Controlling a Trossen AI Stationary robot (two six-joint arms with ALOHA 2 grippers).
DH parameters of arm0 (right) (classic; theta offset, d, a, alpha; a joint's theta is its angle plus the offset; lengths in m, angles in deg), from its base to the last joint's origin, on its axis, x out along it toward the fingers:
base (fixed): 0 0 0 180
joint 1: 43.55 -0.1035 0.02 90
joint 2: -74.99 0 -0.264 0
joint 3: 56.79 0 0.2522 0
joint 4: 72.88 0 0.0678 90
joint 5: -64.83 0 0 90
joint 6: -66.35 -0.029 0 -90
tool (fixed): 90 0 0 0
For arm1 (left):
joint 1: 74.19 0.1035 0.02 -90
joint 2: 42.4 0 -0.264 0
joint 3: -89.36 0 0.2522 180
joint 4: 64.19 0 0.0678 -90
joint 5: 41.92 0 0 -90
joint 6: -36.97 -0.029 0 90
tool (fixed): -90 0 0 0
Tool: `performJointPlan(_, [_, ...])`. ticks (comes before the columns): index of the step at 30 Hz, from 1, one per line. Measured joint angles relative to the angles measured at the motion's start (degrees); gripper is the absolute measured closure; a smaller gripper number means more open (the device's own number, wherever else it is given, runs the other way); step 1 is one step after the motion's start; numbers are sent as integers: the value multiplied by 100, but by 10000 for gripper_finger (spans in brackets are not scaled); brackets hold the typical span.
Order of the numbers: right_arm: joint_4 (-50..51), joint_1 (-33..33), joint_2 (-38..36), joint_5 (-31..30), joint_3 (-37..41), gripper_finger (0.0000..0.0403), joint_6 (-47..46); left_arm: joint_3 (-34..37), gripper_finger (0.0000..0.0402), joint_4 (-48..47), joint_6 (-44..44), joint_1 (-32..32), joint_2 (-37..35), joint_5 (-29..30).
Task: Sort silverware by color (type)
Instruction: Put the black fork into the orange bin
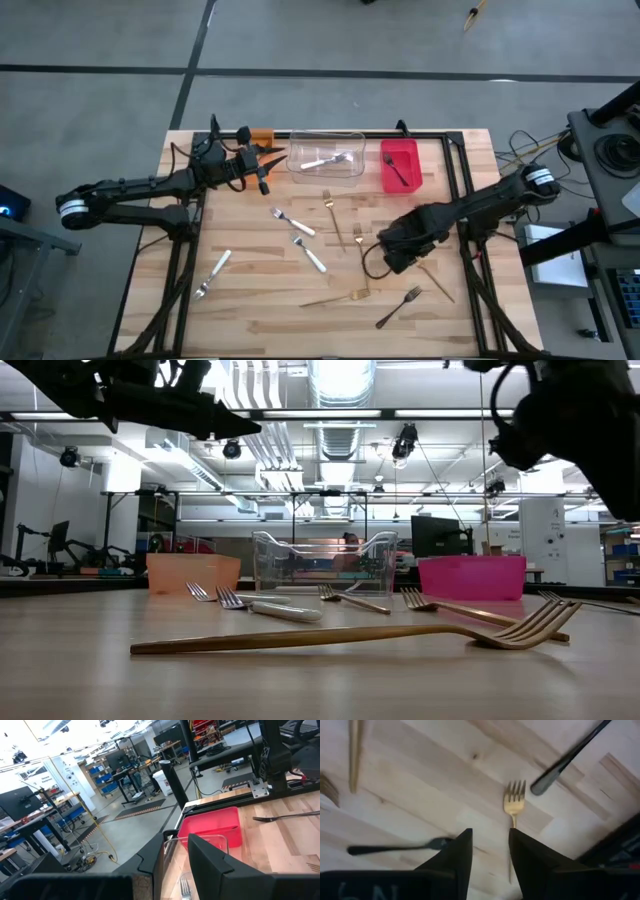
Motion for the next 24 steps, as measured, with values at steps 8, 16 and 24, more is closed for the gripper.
performJointPlan(8, [-951, -17, -850, -757, 920, 314, -789, -2, 331, 0, 0, 0, 0, 0])
performJointPlan(16, [-1711, -2, -874, -1025, 1266, 312, -1008, -2, 331, 1, 0, 2, 0, 0])
performJointPlan(24, [-1725, 160, -679, -920, 1268, 253, -986, -8, 331, 1, 0, 2, 0, -1])
